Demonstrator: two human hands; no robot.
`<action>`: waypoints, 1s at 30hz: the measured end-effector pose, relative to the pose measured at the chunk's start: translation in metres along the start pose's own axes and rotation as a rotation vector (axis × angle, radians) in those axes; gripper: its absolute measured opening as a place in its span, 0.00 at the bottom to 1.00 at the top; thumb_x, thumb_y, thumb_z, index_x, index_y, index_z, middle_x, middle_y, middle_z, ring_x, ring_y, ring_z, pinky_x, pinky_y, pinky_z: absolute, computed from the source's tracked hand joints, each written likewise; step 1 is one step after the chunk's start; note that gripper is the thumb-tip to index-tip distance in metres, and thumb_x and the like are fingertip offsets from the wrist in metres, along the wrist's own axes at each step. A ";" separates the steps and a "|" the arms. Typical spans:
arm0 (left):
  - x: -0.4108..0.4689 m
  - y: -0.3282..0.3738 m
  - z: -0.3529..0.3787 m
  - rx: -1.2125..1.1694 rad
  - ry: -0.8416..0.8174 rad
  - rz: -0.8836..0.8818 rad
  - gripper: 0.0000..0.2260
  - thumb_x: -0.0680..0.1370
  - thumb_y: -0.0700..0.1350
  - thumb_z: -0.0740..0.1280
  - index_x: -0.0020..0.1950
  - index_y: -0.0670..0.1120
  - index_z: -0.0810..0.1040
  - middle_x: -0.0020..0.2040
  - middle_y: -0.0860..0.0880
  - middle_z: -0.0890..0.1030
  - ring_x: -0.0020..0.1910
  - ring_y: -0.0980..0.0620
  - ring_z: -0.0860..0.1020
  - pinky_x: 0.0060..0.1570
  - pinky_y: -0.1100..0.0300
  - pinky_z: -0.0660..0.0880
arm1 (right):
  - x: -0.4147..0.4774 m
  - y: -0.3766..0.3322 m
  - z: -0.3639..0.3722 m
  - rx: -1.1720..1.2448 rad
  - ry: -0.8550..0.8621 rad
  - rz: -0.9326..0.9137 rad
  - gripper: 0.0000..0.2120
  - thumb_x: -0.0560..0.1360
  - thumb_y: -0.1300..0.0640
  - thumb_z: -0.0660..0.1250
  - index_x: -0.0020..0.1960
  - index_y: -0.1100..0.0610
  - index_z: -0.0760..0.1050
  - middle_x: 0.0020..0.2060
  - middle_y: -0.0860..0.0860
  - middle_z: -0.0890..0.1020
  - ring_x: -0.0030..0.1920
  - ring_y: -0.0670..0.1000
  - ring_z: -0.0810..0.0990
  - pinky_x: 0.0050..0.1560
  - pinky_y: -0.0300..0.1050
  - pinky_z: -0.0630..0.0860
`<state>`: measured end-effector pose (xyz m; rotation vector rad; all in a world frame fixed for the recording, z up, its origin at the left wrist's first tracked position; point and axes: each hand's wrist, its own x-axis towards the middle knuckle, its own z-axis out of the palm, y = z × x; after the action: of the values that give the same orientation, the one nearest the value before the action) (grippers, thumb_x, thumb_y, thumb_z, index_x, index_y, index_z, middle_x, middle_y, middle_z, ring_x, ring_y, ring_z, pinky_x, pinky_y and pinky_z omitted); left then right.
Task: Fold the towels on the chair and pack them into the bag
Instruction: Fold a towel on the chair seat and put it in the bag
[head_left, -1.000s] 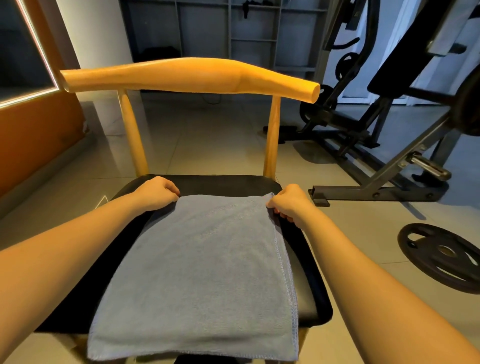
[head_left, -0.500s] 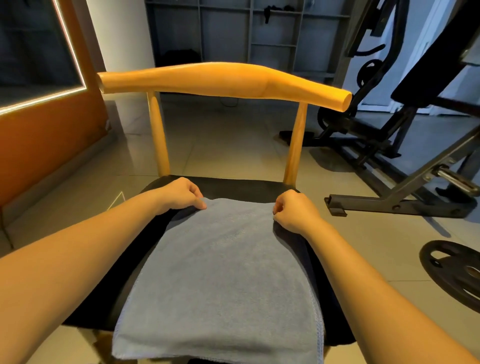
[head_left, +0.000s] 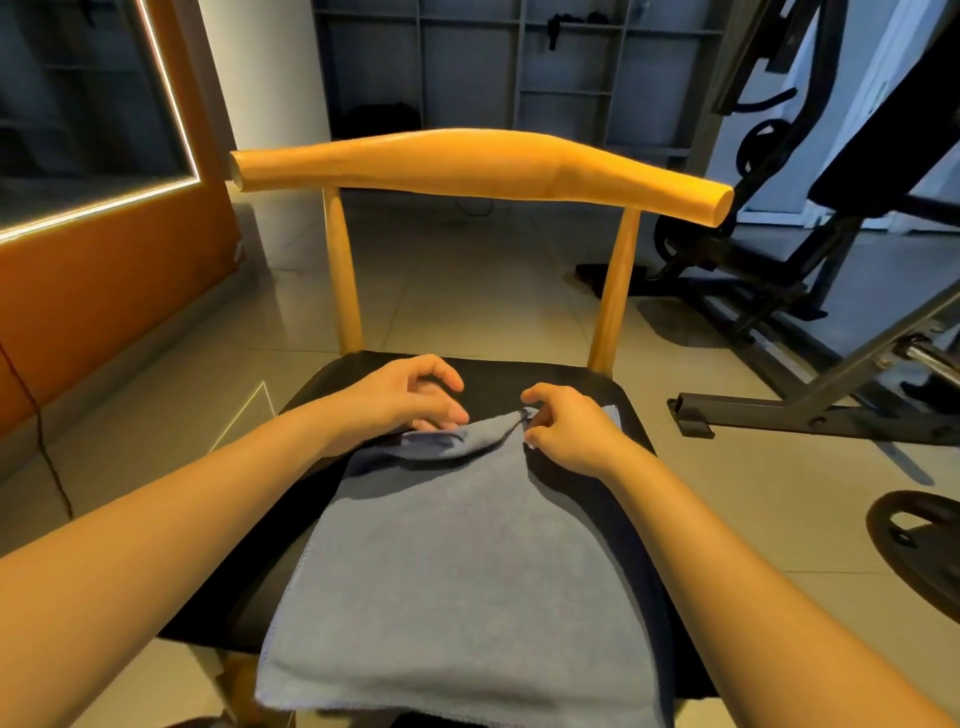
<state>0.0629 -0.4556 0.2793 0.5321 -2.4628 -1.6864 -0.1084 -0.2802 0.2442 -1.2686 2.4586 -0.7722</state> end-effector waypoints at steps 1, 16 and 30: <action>-0.002 0.000 0.000 -0.031 -0.014 -0.009 0.09 0.80 0.35 0.68 0.61 0.40 0.78 0.52 0.41 0.86 0.53 0.43 0.85 0.57 0.52 0.81 | 0.000 0.001 -0.001 0.006 0.002 0.002 0.21 0.80 0.61 0.68 0.73 0.53 0.72 0.63 0.53 0.81 0.59 0.53 0.81 0.57 0.43 0.76; -0.019 -0.023 0.012 0.764 0.139 0.274 0.04 0.75 0.50 0.76 0.48 0.56 0.84 0.46 0.59 0.77 0.46 0.57 0.77 0.45 0.64 0.77 | 0.000 0.000 0.002 0.015 0.021 0.024 0.09 0.82 0.57 0.66 0.61 0.54 0.80 0.57 0.51 0.83 0.53 0.48 0.78 0.51 0.40 0.73; -0.002 -0.022 -0.021 -0.195 0.580 -0.067 0.04 0.79 0.39 0.72 0.47 0.40 0.85 0.38 0.45 0.82 0.32 0.53 0.76 0.31 0.66 0.74 | -0.001 0.003 0.001 0.034 0.015 0.021 0.08 0.82 0.57 0.66 0.57 0.54 0.83 0.50 0.49 0.82 0.51 0.48 0.80 0.45 0.33 0.72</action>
<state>0.0754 -0.4802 0.2668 0.9295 -1.8704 -1.4967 -0.1090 -0.2782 0.2413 -1.2273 2.4564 -0.8173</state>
